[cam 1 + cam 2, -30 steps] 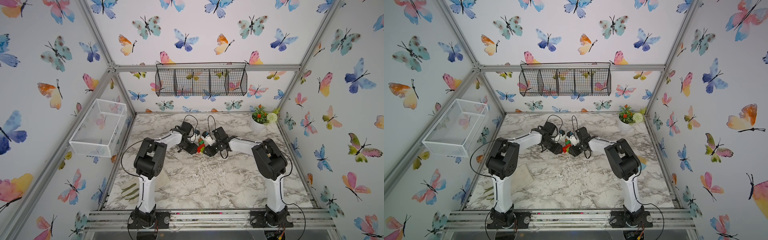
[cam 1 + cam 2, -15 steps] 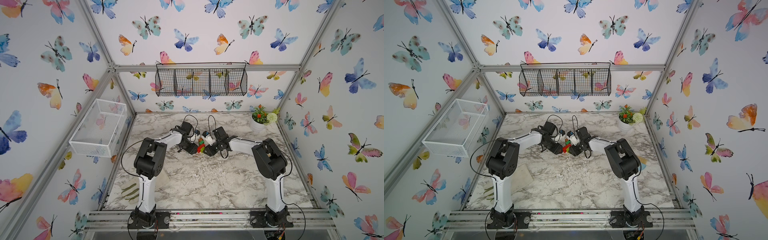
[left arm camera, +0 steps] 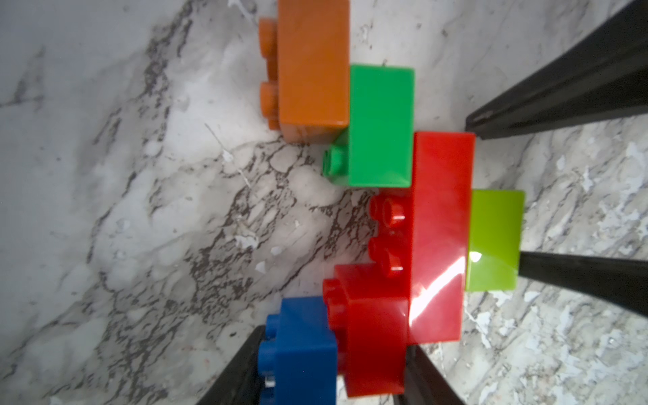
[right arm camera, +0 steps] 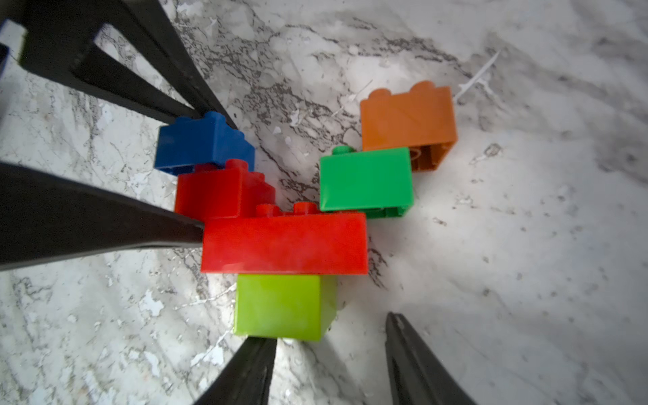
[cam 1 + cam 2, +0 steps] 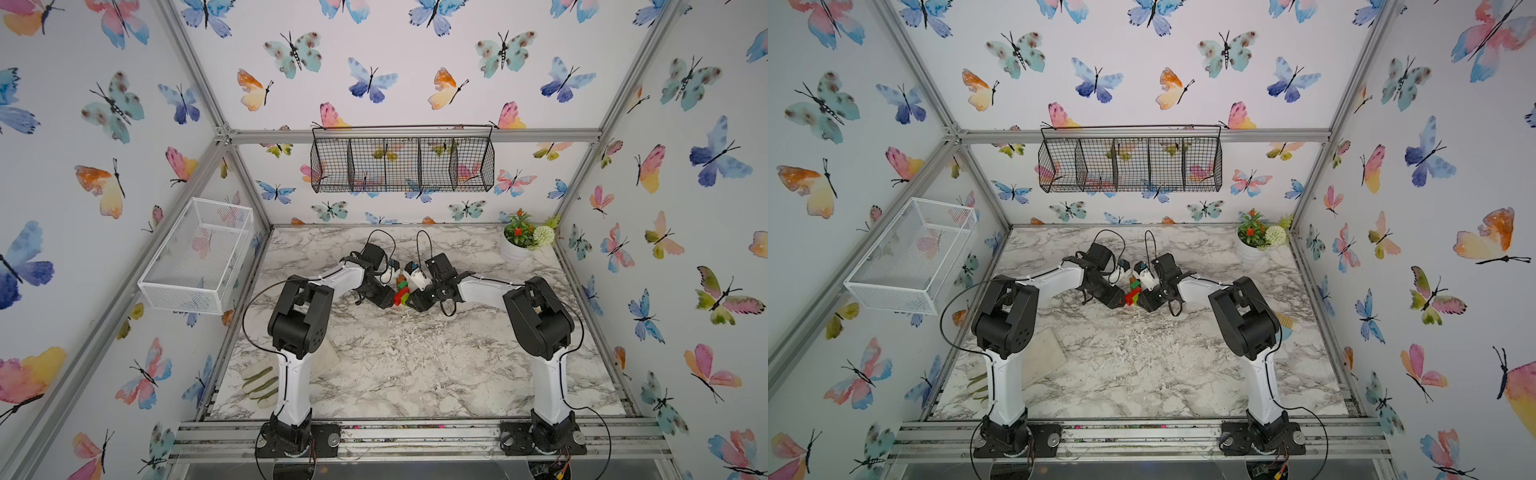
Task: Assemble the letter v with lego
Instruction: Assemble the lego brick with the lego brick.
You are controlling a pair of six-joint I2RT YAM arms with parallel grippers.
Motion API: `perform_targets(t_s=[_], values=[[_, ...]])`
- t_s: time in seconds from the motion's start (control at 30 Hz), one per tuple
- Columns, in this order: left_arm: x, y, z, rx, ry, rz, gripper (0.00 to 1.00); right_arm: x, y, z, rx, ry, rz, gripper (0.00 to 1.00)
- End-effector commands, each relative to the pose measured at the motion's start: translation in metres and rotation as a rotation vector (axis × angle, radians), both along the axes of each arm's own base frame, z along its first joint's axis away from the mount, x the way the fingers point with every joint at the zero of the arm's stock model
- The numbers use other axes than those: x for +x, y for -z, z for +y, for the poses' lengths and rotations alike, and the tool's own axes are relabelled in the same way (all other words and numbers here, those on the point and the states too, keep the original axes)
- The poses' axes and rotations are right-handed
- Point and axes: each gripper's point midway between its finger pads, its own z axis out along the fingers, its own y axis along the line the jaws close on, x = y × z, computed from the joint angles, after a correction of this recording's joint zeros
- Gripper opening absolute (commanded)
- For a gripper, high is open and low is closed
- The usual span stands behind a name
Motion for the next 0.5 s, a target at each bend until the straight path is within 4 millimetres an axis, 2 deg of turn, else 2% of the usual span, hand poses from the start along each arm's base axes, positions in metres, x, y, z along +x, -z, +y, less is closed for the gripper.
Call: perform_targets(t_s=[0.0, 0.2, 0.3, 0.37, 0.4, 0.47], values=[[-0.014, 0.009, 0.002, 0.016, 0.015, 0.066, 0.56, -0.024, 0.052, -0.024, -0.118, 0.021, 0.144, 0.54], [-0.01, -0.002, 0.003, 0.012, -0.003, 0.044, 0.66, -0.024, 0.053, -0.025, -0.122, 0.023, 0.147, 0.54], [-0.007, -0.014, 0.004, -0.006, -0.021, 0.021, 0.74, -0.024, 0.053, -0.026, -0.124, 0.024, 0.147, 0.54], [-0.007, -0.02, 0.002, -0.035, -0.03, 0.014, 0.75, -0.025, 0.054, -0.026, -0.126, 0.025, 0.148, 0.54], [-0.005, -0.032, 0.002, -0.055, -0.031, -0.012, 0.76, -0.025, 0.054, -0.026, -0.124, 0.024, 0.148, 0.54], [-0.005, -0.037, 0.003, -0.071, -0.038, -0.016, 0.78, -0.025, 0.054, -0.025, -0.121, 0.024, 0.15, 0.54]])
